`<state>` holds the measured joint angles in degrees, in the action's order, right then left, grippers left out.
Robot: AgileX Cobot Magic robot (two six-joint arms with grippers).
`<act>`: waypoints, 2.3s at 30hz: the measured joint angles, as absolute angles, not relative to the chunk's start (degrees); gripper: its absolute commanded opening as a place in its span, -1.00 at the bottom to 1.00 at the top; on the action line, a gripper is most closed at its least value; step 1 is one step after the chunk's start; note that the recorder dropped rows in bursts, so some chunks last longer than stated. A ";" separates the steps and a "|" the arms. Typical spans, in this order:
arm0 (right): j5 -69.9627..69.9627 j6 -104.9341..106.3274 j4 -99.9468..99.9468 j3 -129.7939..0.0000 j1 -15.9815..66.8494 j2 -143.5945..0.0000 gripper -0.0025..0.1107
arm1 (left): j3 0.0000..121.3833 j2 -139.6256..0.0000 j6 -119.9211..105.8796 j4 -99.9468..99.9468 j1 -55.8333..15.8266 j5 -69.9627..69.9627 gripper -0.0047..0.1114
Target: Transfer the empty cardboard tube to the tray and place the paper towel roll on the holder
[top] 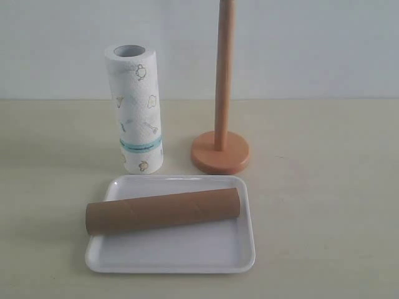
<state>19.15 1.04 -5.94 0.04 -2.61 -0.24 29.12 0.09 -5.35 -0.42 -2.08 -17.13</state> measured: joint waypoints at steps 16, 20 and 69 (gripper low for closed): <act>19.15 1.04 -5.94 0.04 -2.61 -0.24 -0.96 | 29.60 -8.85 6.17 -1.29 -2.08 41.89 -0.85; 19.15 1.04 -5.94 0.04 -2.61 -0.24 -0.96 | 29.96 -23.67 7.27 -1.67 -2.08 45.18 -0.85; 19.15 1.04 -5.94 0.04 -2.61 -0.24 -0.96 | 33.81 -104.23 15.70 36.27 -1.98 63.64 0.97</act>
<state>19.15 1.04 -5.94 0.04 -2.61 -0.24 33.81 -104.23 15.70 36.27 -1.98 63.64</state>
